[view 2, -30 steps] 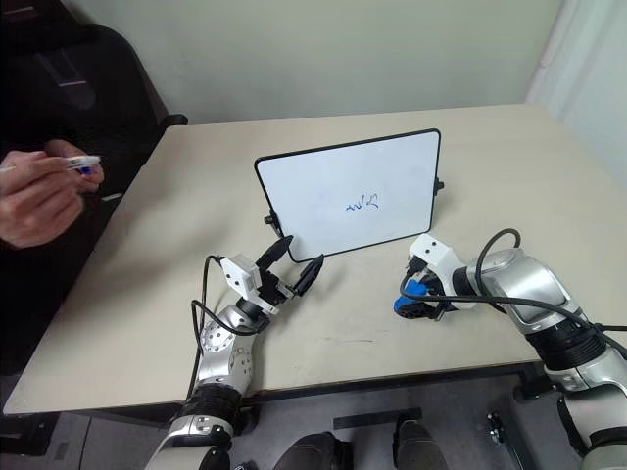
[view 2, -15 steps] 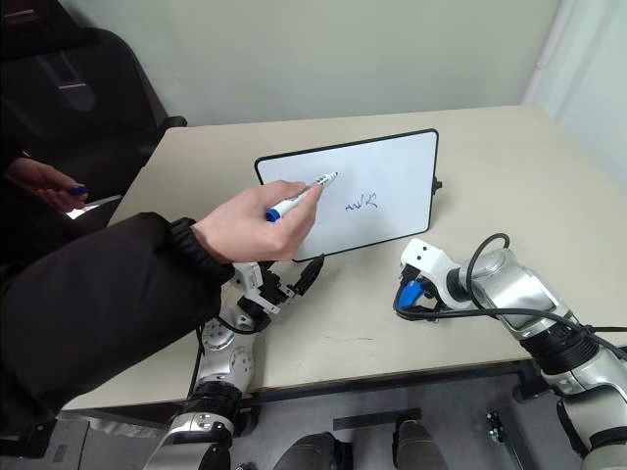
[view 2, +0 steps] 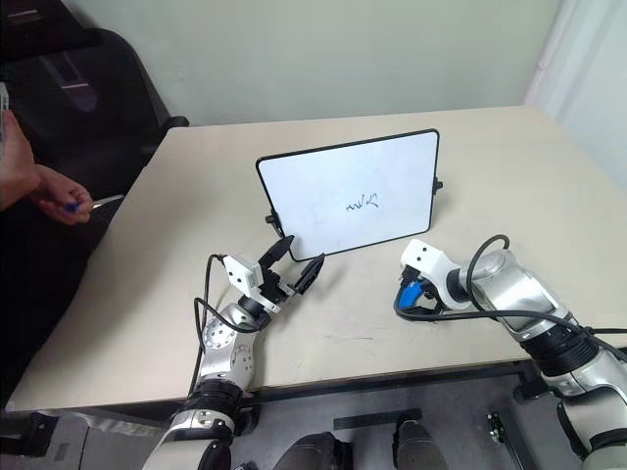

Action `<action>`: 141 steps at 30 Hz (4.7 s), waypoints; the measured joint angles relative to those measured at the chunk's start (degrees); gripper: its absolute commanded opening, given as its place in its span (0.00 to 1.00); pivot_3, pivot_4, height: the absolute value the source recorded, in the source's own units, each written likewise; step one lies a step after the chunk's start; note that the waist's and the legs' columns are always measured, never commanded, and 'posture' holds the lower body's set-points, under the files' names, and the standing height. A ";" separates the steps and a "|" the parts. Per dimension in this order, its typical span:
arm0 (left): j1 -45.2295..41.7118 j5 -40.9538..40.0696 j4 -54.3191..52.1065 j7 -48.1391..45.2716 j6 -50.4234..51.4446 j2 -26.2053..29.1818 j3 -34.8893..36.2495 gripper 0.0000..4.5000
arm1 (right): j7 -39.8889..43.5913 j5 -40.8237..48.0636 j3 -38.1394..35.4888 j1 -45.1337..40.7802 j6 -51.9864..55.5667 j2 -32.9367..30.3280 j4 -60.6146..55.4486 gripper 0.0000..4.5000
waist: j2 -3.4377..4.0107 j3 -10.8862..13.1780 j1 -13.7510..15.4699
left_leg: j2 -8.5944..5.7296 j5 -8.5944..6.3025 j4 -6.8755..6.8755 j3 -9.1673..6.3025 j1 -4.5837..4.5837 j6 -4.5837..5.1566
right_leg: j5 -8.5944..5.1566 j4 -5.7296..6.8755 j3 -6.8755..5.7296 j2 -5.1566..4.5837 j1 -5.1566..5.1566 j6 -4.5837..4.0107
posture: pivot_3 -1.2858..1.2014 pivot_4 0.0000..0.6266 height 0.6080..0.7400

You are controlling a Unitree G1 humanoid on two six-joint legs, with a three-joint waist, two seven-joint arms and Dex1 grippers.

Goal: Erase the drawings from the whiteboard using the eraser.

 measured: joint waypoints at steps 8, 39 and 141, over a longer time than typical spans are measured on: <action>-0.01 -0.02 0.07 -0.04 -0.08 0.11 0.10 1.00 | 0.52 0.22 -1.71 0.51 0.18 -0.02 -0.47 0.68 | -0.01 0.01 -0.14 | 0.00 0.00 0.02 0.00 0.00 -0.01 | 0.02 0.00 0.01 0.00 0.01 0.00 | 0.52 0.24 0.90; -0.77 -0.34 1.33 -1.37 0.33 2.26 0.51 1.00 | -34.81 -5.78 -20.23 -10.93 -15.57 34.83 14.67 0.68 | -0.04 0.01 -0.25 | 0.06 0.13 -0.11 -0.02 -0.24 -0.21 | 0.63 0.13 -0.10 0.03 -0.51 -0.83 | 0.52 0.24 0.90; 0.79 0.12 -0.73 0.32 0.04 2.44 0.63 1.00 | -36.25 -8.37 -20.05 -30.52 1.26 39.69 31.95 0.68 | -0.18 0.12 -1.75 | 0.05 0.28 0.43 0.06 -0.98 -0.32 | 1.17 0.17 -0.10 0.12 -1.28 -0.97 | 0.52 0.24 0.90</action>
